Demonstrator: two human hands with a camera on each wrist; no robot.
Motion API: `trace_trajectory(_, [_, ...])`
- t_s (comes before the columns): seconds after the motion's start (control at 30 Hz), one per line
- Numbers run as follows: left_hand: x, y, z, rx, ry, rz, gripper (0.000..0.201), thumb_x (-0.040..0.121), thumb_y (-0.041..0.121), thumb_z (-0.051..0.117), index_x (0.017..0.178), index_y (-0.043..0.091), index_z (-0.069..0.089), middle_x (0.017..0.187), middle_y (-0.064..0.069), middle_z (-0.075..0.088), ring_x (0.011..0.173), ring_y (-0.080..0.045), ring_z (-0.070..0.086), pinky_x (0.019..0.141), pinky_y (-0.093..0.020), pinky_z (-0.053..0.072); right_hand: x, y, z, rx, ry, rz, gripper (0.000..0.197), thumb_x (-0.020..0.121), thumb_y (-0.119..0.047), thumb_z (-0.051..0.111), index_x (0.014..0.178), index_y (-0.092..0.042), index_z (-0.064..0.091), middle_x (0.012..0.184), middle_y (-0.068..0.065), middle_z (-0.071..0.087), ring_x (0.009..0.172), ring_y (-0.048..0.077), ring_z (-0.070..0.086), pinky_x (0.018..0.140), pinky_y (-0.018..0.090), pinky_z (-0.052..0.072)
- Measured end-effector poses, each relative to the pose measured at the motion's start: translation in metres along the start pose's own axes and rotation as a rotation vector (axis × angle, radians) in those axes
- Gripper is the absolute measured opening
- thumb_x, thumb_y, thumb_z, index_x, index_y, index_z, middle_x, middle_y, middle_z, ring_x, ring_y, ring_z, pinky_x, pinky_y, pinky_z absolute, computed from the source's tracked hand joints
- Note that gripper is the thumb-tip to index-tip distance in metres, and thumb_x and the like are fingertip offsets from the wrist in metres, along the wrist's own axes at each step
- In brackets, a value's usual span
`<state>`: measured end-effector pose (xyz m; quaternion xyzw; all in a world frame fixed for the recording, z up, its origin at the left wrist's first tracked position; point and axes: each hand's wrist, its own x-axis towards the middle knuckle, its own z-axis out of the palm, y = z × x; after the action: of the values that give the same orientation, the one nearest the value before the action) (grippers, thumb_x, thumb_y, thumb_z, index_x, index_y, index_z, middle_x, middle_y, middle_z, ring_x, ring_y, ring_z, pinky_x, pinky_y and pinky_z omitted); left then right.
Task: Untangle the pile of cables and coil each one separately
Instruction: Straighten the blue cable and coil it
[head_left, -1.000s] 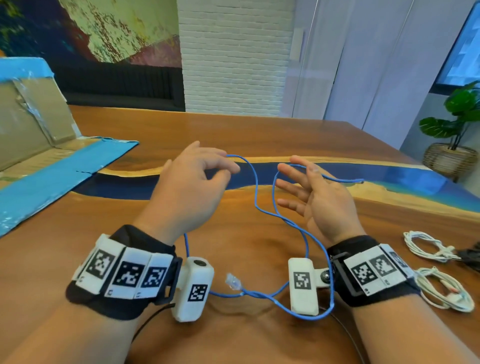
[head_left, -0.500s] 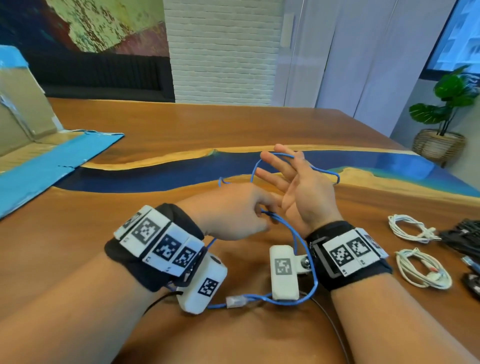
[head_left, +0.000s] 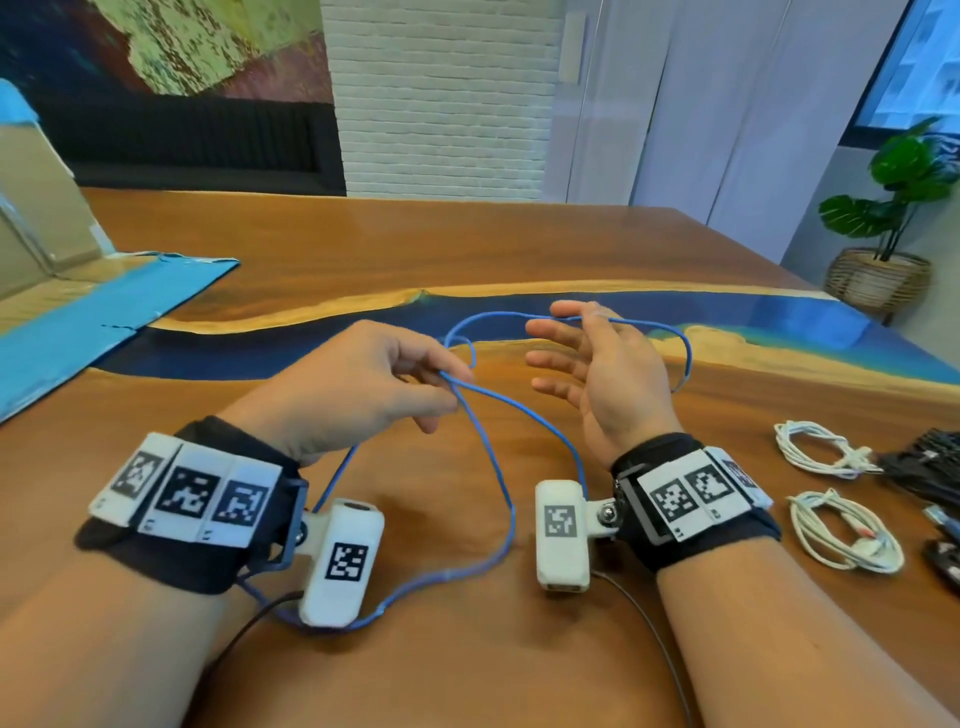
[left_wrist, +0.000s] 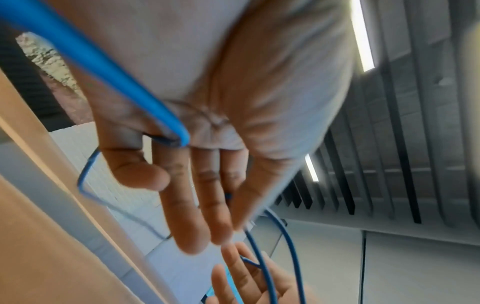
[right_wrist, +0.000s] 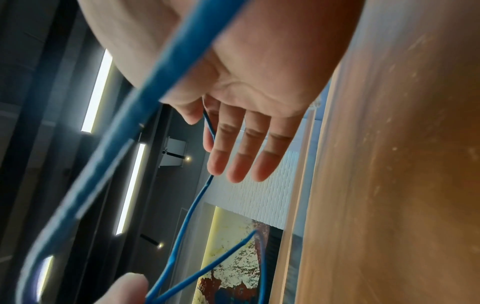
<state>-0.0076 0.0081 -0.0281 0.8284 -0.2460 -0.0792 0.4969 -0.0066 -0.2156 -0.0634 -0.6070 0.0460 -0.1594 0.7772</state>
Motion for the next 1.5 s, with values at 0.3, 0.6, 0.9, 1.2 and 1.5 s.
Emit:
trace_trajectory(0.3, [0.009, -0.008, -0.009, -0.409, 0.536, -0.088, 0.032, 0.095, 0.004, 0.050, 0.109, 0.013, 0.076, 0.105, -0.003, 0.079, 0.085, -0.029, 0.077, 0.067, -0.030, 0.051, -0.005, 0.005, 0.002, -0.188, -0.201, 0.171, 0.045, 0.110, -0.042, 0.034, 0.112, -0.015, 0.069, 0.098, 0.002, 0.079, 0.071, 0.019, 0.070, 0.061, 0.032, 0.053])
trace_trajectory(0.6, [0.008, -0.013, 0.004, -0.388, 0.295, -0.037, 0.053, 0.100, 0.000, 0.059, 0.145, 0.027, 0.049, 0.102, -0.004, 0.079, 0.074, -0.019, 0.072, 0.060, -0.023, 0.054, -0.013, 0.000, 0.008, -0.137, -0.216, 0.179, 0.055, 0.103, -0.049, 0.049, 0.062, -0.012, 0.058, 0.048, 0.005, 0.039, 0.045, 0.023, 0.043, 0.051, 0.033, 0.045])
trace_trajectory(0.9, [0.005, -0.008, 0.021, -0.301, 0.124, -0.056, 0.057, 0.102, -0.003, 0.050, 0.152, 0.023, 0.041, 0.104, 0.001, 0.079, 0.073, -0.021, 0.072, 0.073, -0.032, 0.055, -0.014, -0.007, 0.013, 0.185, -0.157, -0.126, 0.033, 0.097, -0.014, 0.064, 0.129, -0.023, 0.058, 0.073, 0.006, 0.063, 0.059, 0.020, 0.058, 0.060, 0.034, 0.055])
trace_trajectory(1.2, [0.005, -0.005, 0.014, -0.285, 0.271, 0.026, 0.019, 0.100, 0.004, 0.058, 0.111, 0.011, 0.073, 0.094, -0.003, 0.080, 0.063, -0.017, 0.056, 0.064, -0.021, 0.051, -0.012, 0.008, 0.012, -0.380, -0.310, -0.056, 0.018, 0.093, -0.025, 0.073, 0.106, -0.014, 0.071, 0.063, -0.001, 0.055, 0.053, 0.015, 0.042, 0.053, 0.033, 0.042])
trace_trajectory(1.5, [0.007, -0.006, -0.004, -0.169, 0.446, 0.018, 0.024, 0.103, 0.006, 0.050, 0.102, 0.013, 0.073, 0.057, -0.003, 0.056, 0.053, -0.014, 0.054, 0.055, -0.022, 0.048, -0.007, 0.006, 0.009, -0.315, -0.102, -0.082, 0.015, 0.100, -0.016, 0.062, 0.094, -0.016, 0.076, 0.055, -0.002, 0.052, 0.050, 0.015, 0.048, 0.054, 0.033, 0.054])
